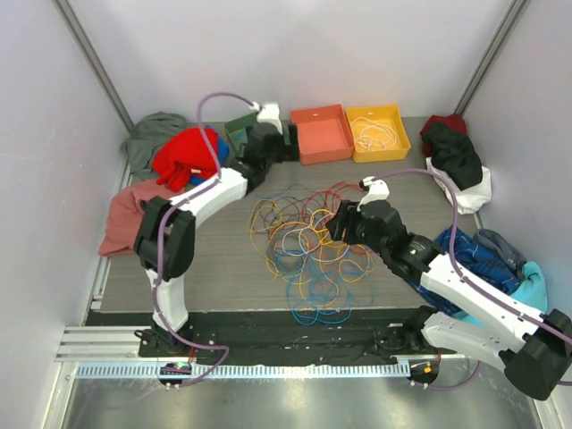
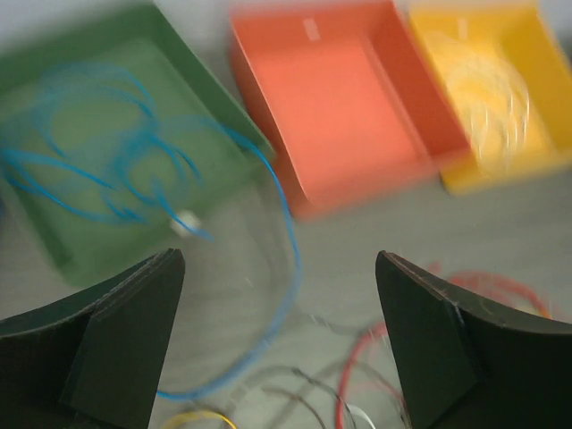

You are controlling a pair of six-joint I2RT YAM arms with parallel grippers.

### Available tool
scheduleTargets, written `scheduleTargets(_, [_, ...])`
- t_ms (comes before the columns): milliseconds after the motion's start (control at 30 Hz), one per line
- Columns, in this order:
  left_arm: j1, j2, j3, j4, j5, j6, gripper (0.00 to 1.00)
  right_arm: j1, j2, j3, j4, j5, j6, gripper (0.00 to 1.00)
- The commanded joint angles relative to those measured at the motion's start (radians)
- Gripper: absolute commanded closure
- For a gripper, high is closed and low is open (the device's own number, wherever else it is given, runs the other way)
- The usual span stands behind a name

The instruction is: Untangle the cables

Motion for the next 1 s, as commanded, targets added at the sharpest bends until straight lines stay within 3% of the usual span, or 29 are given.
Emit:
scheduleTargets(0, [-0.057,0.095,-0.06,0.051,0.098,-0.094,0.1,-0.005,-0.056,0.057,-0.007,0.058,-0.026,0.4])
scheduleTargets(400, [-0.054,0.307,0.127,0.003,0.081,-0.073,0.18,-0.008,-0.099,0.059,-0.053,0.114,-0.039,0.4])
scheduleTargets(633, [-0.044,0.378,0.167,-0.017,0.098,-0.081,0.34,-0.008,-0.078,0.062,-0.058,0.135,-0.067,0.4])
scheduleTargets(867, [-0.043,0.395,0.167,-0.027,0.101,-0.084,0.38,-0.011,-0.065,0.064,-0.055,0.134,-0.07,0.4])
scheduleTargets(967, [-0.043,0.391,0.162,-0.029,0.101,-0.079,0.53,-0.013,-0.07,0.062,-0.058,0.134,-0.07,0.4])
